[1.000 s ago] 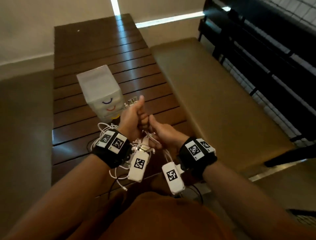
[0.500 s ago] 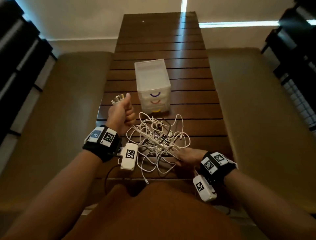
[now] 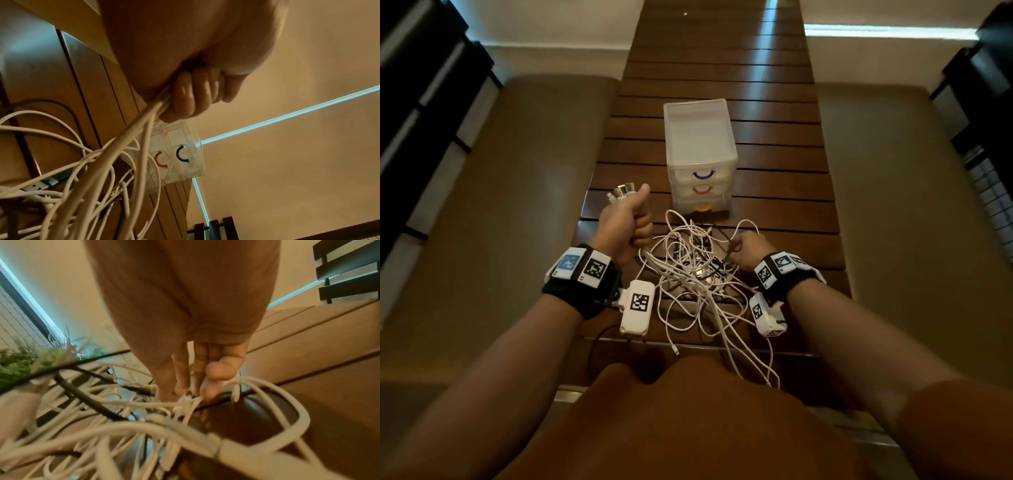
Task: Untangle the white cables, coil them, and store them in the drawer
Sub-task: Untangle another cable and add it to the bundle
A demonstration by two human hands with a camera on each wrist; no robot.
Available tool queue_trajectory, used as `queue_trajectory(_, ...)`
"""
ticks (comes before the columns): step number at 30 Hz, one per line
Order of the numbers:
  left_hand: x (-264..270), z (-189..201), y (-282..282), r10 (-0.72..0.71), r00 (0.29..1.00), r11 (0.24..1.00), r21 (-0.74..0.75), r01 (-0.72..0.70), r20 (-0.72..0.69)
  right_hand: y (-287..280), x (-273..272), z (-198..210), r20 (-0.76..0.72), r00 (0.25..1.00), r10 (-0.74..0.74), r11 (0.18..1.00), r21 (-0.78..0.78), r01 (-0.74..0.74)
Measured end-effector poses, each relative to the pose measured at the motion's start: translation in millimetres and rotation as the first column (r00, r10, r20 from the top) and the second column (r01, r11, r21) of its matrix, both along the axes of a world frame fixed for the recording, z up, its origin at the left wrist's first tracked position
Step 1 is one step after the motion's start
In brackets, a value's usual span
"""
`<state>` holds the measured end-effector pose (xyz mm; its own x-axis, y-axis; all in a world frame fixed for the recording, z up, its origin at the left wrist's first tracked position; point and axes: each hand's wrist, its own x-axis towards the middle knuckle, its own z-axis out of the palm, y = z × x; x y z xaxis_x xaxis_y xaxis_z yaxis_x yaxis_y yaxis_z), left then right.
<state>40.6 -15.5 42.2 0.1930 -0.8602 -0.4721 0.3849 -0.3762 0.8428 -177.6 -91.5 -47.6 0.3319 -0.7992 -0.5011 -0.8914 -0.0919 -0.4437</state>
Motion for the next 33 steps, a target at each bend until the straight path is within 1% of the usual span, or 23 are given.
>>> queue_trajectory(3,0.2,-1.3,1.4,-0.014,1.000,1.000,0.011,0.014,0.027,-0.9,5.2,-7.6,-0.063,0.997,0.052,0.998,0.033,-0.050)
queue_trajectory(5,-1.8,-3.6,0.3,-0.059,0.996,0.998,0.027,0.057,0.061,-0.7,6.3,-8.8,-0.108,0.990,0.093,0.996,0.025,-0.091)
queue_trajectory(8,-8.4,-8.8,-3.4,-0.119,0.987,0.992,0.046,0.114,0.106,0.6,4.7,-11.7,-0.133,0.985,0.110,0.994,0.016,-0.109)
queue_trajectory(11,-17.9,-12.0,-8.9,-0.160,0.981,0.987,0.049,0.155,0.112,3.2,-1.1,-17.3,-0.105,0.980,0.167,0.986,-0.011,-0.169)
queue_trajectory(13,-23.8,-13.4,-12.5,-0.196,0.973,0.980,0.048,0.192,0.122,4.8,-8.0,-17.0,-0.029,0.988,0.153,0.988,-0.014,-0.153)
queue_trajectory(15,-28.1,-14.5,-15.6,-0.236,0.962,0.972,0.051,0.231,0.136,4.5,-13.6,-16.8,-0.006,0.988,0.152,0.988,-0.019,-0.152)
queue_trajectory(18,-37.1,-11.8,-16.8,-0.286,0.934,0.958,0.050,0.282,0.214,4.4,-13.4,-14.9,-0.060,0.979,0.194,0.981,-0.019,-0.195)
queue_trajectory(20,-46.0,-8.5,-17.2,-0.314,0.892,0.947,0.038,0.320,0.326,2.7,-11.6,-7.1,-0.061,0.976,0.211,0.974,-0.070,-0.215)
queue_trajectory(22,-55.1,-7.8,-21.3,-0.348,0.817,0.925,0.029,0.378,0.459,-2.5,-10.7,10.3,0.017,0.981,0.195,0.968,-0.163,-0.189)
queue_trajectory(24,-62.8,-10.6,-27.5,-0.391,0.756,0.892,0.013,0.452,0.525,-8.3,-9.4,37.9,0.179,0.971,0.159,0.963,-0.246,-0.113)
queue_trajectory(25,-66.3,-12.0,-28.9,-0.417,0.732,0.874,0.018,0.485,0.539,-10.2,-8.3,52.9,0.284,0.948,0.144,0.964,-0.255,-0.070)
queue_trajectory(27,-70.4,-20.8,-32.2,-0.441,0.699,0.862,0.052,0.503,0.563,-12.3,-8.6,83.0,0.482,0.867,0.126,0.967,-0.256,0.002)
queue_trajectory(28,-70.6,-26.2,-33.6,-0.445,0.680,0.863,0.077,0.499,0.582,-13.2,-9.8,96.9,0.557,0.821,0.123,0.967,-0.252,0.026)
queue_trajectory(30,-69.0,-35.9,-34.3,-0.452,0.660,0.865,0.114,0.489,0.601,-15.5,-12.7,121.1,0.660,0.741,0.124,0.966,-0.251,0.062)
queue_trajectory(32,-67.4,-41.5,-34.0,-0.434,0.672,0.879,0.119,0.461,0.601,-18.0,-15.0,141.1,0.747,0.658,0.094,0.968,-0.224,0.115)
queue_trajectory(33,-66.8,-43.0,-33.5,-0.417,0.691,0.888,0.104,0.447,0.590,-19.2,-15.6,147.8,0.796,0.602,0.064,0.971,-0.190,0.148)
